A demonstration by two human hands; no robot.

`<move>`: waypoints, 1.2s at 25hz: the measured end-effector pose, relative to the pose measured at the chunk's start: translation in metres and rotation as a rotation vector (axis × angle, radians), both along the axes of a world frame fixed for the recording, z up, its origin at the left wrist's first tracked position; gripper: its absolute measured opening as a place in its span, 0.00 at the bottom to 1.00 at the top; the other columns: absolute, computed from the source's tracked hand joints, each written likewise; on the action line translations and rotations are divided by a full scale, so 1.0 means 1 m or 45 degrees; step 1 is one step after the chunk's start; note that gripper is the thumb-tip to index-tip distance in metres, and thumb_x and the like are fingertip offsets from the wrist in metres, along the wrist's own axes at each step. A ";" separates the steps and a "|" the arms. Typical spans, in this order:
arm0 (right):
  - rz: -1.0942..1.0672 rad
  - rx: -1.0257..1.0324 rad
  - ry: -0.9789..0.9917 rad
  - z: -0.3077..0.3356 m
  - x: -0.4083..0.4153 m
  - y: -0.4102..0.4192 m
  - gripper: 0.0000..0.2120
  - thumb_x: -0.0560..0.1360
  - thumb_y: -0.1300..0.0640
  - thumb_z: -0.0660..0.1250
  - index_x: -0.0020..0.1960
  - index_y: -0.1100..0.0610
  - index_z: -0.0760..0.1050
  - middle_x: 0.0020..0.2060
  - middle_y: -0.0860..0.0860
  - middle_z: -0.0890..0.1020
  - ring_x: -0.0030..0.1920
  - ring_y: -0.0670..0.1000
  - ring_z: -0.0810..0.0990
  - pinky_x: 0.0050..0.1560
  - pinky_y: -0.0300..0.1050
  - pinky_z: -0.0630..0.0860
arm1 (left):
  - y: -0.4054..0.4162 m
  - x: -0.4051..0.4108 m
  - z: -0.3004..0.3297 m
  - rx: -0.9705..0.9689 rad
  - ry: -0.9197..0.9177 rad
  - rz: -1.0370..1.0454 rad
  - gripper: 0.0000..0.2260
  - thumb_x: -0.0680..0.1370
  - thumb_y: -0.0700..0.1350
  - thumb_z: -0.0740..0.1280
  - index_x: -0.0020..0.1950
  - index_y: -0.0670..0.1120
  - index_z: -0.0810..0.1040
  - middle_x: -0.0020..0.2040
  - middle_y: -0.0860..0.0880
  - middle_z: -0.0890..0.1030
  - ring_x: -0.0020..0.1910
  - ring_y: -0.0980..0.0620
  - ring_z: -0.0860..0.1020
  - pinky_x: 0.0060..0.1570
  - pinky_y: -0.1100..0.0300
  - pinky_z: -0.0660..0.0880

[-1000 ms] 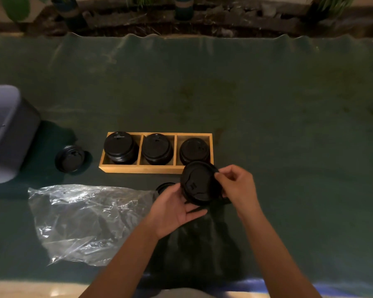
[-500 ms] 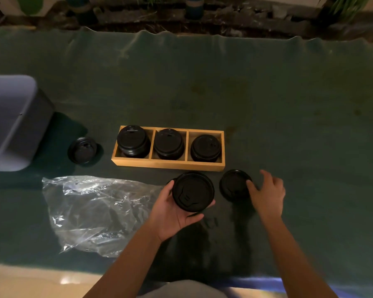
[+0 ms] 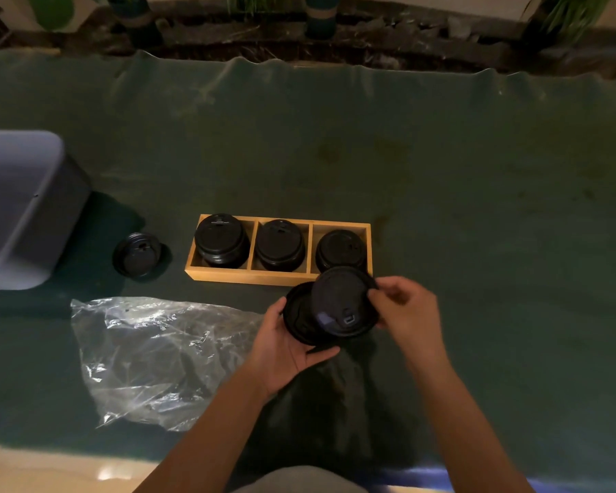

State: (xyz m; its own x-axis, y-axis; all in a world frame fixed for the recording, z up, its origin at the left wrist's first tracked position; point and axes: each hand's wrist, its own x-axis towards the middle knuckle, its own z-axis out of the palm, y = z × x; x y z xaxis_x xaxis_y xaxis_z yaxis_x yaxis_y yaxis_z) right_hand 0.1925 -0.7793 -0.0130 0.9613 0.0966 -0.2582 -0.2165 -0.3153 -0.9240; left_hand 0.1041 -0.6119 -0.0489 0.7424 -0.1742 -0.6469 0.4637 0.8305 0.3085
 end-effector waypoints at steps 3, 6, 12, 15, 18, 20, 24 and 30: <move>0.172 -0.294 -0.065 -0.008 -0.008 0.025 0.06 0.70 0.61 0.70 0.38 0.52 0.76 0.38 0.48 0.79 0.42 0.48 0.78 0.43 0.42 0.73 | 0.000 0.001 0.001 0.085 -0.007 -0.060 0.22 0.74 0.58 0.57 0.62 0.49 0.75 0.58 0.42 0.82 0.57 0.42 0.79 0.48 0.46 0.80; 0.236 -0.308 0.047 -0.020 -0.009 0.026 0.02 0.71 0.61 0.69 0.42 0.55 0.76 0.42 0.51 0.81 0.46 0.51 0.80 0.47 0.44 0.74 | 0.009 0.000 0.006 0.170 0.043 -0.161 0.23 0.76 0.62 0.54 0.58 0.49 0.78 0.59 0.43 0.81 0.60 0.43 0.77 0.52 0.45 0.77; 0.382 -0.398 -0.210 -0.016 -0.009 0.039 0.16 0.69 0.69 0.64 0.53 0.56 0.79 0.48 0.52 0.83 0.51 0.51 0.80 0.56 0.47 0.76 | 0.028 0.001 0.019 0.580 -0.002 -0.197 0.18 0.73 0.49 0.68 0.62 0.54 0.73 0.57 0.46 0.80 0.51 0.47 0.82 0.41 0.52 0.81; 0.456 -0.536 -0.354 -0.018 -0.008 0.048 0.22 0.70 0.69 0.63 0.61 0.55 0.77 0.54 0.56 0.80 0.56 0.54 0.78 0.58 0.43 0.72 | 0.038 0.002 0.023 0.697 -0.040 -0.119 0.16 0.77 0.42 0.63 0.63 0.57 0.72 0.54 0.48 0.81 0.48 0.50 0.83 0.40 0.52 0.81; 0.526 -0.563 -0.406 -0.021 -0.008 0.063 0.21 0.71 0.68 0.64 0.62 0.56 0.76 0.54 0.55 0.79 0.55 0.53 0.77 0.54 0.36 0.67 | 0.047 -0.001 0.024 0.750 -0.071 -0.170 0.16 0.77 0.41 0.64 0.60 0.58 0.75 0.58 0.48 0.79 0.54 0.48 0.81 0.41 0.52 0.81; 0.549 -0.434 -0.358 -0.028 -0.007 0.069 0.17 0.73 0.62 0.66 0.62 0.56 0.75 0.51 0.53 0.79 0.53 0.51 0.77 0.55 0.36 0.68 | 0.053 -0.004 0.022 0.783 -0.068 -0.121 0.17 0.77 0.38 0.63 0.58 0.58 0.77 0.60 0.46 0.78 0.58 0.46 0.78 0.41 0.52 0.81; 0.258 -0.323 0.067 -0.052 -0.002 0.058 0.09 0.76 0.52 0.64 0.52 0.55 0.78 0.48 0.54 0.82 0.48 0.52 0.81 0.52 0.49 0.77 | 0.075 -0.015 0.018 0.688 -0.030 0.073 0.18 0.77 0.35 0.60 0.60 0.55 0.75 0.60 0.47 0.79 0.54 0.47 0.80 0.39 0.53 0.81; 0.401 -0.733 0.067 -0.083 -0.027 0.067 0.12 0.72 0.58 0.69 0.53 0.61 0.76 0.48 0.57 0.80 0.48 0.55 0.79 0.44 0.41 0.71 | 0.098 -0.028 0.013 0.702 0.024 0.236 0.20 0.77 0.33 0.58 0.63 0.52 0.73 0.50 0.48 0.83 0.46 0.50 0.84 0.37 0.53 0.82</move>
State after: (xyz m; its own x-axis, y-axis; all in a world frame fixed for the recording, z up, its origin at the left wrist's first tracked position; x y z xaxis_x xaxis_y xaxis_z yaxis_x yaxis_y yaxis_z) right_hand 0.1652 -0.7122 -0.0960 0.8943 0.2039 -0.3984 -0.0732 -0.8116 -0.5796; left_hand 0.0764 -0.5142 -0.0360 0.7160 0.3239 -0.6185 0.3354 0.6173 0.7116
